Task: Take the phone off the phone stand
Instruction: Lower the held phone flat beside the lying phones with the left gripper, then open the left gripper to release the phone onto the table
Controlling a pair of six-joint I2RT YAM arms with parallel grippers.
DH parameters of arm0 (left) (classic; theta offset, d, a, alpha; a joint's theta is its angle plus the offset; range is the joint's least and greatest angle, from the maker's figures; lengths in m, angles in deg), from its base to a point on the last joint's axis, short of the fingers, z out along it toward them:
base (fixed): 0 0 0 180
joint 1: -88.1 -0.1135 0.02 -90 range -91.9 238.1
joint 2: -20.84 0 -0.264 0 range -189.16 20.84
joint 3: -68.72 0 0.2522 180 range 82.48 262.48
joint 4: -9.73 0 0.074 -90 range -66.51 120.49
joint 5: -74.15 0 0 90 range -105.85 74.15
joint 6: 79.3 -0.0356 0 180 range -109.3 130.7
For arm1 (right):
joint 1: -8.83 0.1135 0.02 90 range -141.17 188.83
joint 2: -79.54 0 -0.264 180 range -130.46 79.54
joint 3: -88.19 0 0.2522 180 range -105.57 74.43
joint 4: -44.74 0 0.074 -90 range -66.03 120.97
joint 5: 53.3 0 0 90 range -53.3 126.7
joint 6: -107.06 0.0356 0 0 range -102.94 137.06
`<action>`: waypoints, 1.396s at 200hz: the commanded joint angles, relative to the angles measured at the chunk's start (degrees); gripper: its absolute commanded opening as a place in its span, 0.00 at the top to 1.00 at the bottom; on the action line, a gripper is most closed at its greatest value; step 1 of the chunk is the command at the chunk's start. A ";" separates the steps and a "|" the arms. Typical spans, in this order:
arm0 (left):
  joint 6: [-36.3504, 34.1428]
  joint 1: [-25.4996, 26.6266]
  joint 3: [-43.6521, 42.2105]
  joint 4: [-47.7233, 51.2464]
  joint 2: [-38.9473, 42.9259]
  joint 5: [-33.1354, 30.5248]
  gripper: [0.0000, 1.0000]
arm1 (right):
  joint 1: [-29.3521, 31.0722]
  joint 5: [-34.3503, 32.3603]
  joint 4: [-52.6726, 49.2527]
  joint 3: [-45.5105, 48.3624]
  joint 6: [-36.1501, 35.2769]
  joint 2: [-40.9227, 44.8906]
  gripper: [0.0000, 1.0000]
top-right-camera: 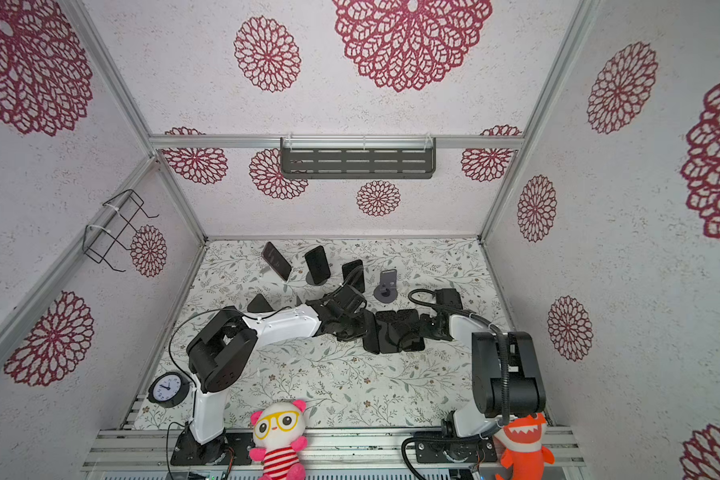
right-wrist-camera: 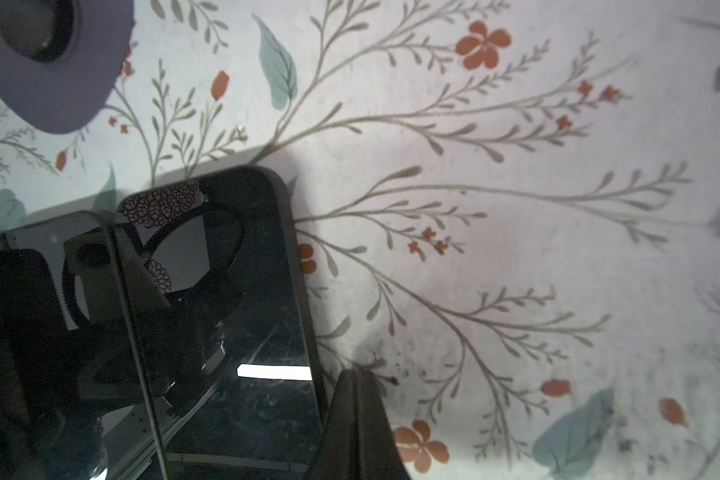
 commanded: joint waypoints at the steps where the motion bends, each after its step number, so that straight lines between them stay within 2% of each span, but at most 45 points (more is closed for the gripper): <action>1: -1.83 -0.29 1.83 3.67 -1.18 -2.78 0.74 | -0.08 0.40 0.21 0.36 1.01 0.73 0.98; 85: -2.94 -0.33 2.61 4.64 -2.42 -3.21 0.50 | 0.19 0.76 -0.29 1.21 1.70 2.19 0.98; 148: -4.40 -0.17 2.56 6.03 -1.32 -5.15 0.46 | 0.27 1.01 -0.70 1.34 2.34 3.34 0.94; 177: -6.93 0.18 2.79 9.48 2.58 -9.24 0.43 | 0.17 1.72 -1.23 0.79 2.76 4.38 0.82; 225: -11.49 0.28 3.09 15.84 11.65 -17.94 0.39 | 0.33 1.51 -2.61 -0.23 2.96 7.25 0.72; 248: -14.31 0.01 1.98 16.47 15.80 -20.53 0.39 | 0.91 0.87 -3.71 -0.97 2.31 9.70 0.70; 279: -21.44 -1.06 -0.07 16.90 24.06 -24.47 0.32 | 3.58 -0.73 -6.43 -2.92 0.09 13.98 0.69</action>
